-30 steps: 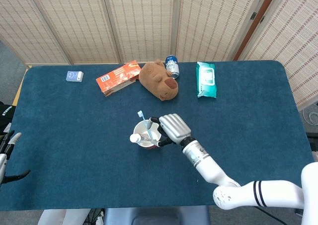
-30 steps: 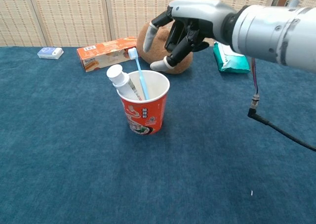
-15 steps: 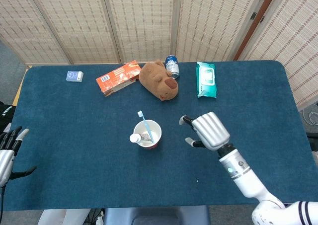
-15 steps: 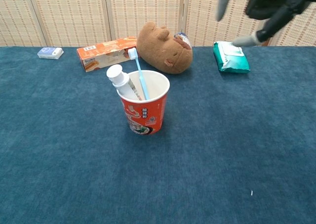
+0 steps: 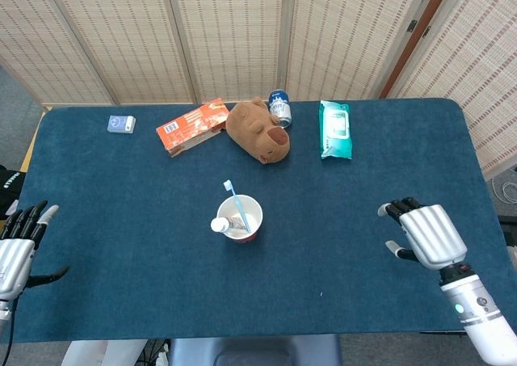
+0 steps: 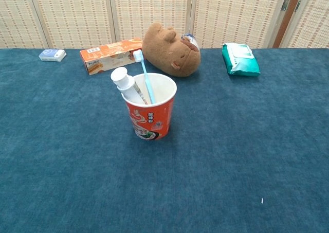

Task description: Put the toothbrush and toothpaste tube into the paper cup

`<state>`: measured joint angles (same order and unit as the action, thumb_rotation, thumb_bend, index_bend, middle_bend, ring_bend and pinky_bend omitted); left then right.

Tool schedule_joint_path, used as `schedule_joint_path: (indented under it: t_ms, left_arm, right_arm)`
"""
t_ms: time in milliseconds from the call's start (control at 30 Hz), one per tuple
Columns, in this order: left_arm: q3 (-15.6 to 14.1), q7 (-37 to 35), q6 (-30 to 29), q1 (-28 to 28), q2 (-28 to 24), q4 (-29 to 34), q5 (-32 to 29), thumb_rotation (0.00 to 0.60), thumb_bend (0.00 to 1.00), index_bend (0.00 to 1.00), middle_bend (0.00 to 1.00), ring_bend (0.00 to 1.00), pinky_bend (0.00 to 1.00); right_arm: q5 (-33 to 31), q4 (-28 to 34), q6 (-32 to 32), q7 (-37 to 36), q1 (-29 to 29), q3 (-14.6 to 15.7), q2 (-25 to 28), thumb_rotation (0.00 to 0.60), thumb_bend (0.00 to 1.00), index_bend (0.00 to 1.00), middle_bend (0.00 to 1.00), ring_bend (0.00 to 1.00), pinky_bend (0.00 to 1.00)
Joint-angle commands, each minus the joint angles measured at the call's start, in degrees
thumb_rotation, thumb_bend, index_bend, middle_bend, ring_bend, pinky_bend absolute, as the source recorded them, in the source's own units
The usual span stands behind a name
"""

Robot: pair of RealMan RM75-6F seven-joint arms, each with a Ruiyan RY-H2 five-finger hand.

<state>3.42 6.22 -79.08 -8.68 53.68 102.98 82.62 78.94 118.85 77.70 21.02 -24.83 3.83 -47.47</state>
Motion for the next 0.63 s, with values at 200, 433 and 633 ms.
schedule_joint_path:
  t_ms: [200, 433, 633]
  left_arm:
    - [-0.01, -0.90, -0.44, 0.09, 0.03, -0.38, 0.05, 0.600, 0.00, 0.00, 0.00, 0.00, 0.00]
    - [-0.10, -1.25, -0.93, 0.27, 0.01, -0.05, 0.21, 0.600, 0.00, 0.00, 0.00, 0.00, 0.00]
    - [-0.24, -0.84, -1.18, 0.30, 0.73, 0.07, 0.37, 0.600, 0.00, 0.00, 0.00, 0.00, 0.00]
  right_arm:
    - [6.02, -11.77, 15.59, 2.83, 10.64, -0.79, -7.95, 0.600, 0.13, 0.31, 0.17, 0.13, 0.44]
    - [7.56, -16.47, 16.91, -1.79, 14.26, -0.64, -10.80, 0.600, 0.13, 0.31, 0.17, 0.12, 0.44]
    - [7.64, -18.76, 15.41, -5.32, 15.16, -1.46, -11.21, 0.600, 0.13, 0.31, 0.17, 0.12, 0.44]
